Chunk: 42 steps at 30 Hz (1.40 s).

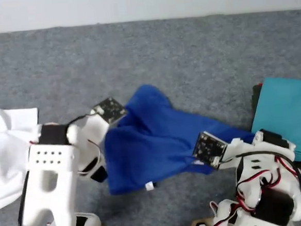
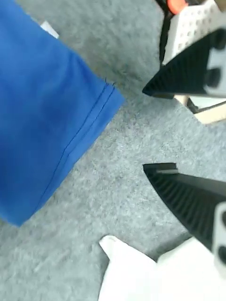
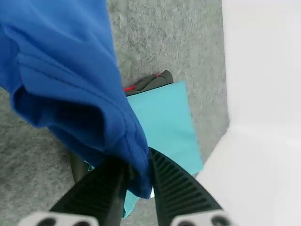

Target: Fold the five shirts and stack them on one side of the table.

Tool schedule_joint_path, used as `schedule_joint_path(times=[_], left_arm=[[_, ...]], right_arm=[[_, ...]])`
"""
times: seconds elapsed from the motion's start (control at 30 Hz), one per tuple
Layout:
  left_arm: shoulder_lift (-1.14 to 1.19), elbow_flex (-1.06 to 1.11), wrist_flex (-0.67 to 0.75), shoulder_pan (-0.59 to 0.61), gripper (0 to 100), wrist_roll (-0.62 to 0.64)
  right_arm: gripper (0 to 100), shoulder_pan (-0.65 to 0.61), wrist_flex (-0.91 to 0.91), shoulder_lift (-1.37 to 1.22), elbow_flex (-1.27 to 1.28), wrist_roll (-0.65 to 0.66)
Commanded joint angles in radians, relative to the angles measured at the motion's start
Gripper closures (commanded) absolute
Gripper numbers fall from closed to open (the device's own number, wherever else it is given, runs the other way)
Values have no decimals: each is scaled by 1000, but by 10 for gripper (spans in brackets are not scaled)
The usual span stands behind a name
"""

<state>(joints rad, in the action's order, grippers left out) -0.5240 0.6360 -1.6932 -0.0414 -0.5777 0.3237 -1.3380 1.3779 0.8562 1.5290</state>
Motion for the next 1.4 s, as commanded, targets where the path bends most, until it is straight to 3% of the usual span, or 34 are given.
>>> schedule_joint_path(times=[0.0,0.33,0.7,0.87,1.03,1.1,1.37], left_arm=[[97,-1,40,-54,790,-46],[315,5,109,-253,788,0],[517,125,361,-253,789,3],[592,91,374,-262,791,58],[643,84,410,-262,917,83],[634,81,407,-262,988,83],[334,-18,178,-252,986,89]], right_arm=[[988,15,16,-25,-6,5],[988,15,16,-33,-6,5],[988,13,18,-33,-3,3],[988,16,54,-33,-3,3],[988,15,76,-33,-3,3],[988,18,74,-33,-3,3],[988,12,68,-35,-3,-84]])
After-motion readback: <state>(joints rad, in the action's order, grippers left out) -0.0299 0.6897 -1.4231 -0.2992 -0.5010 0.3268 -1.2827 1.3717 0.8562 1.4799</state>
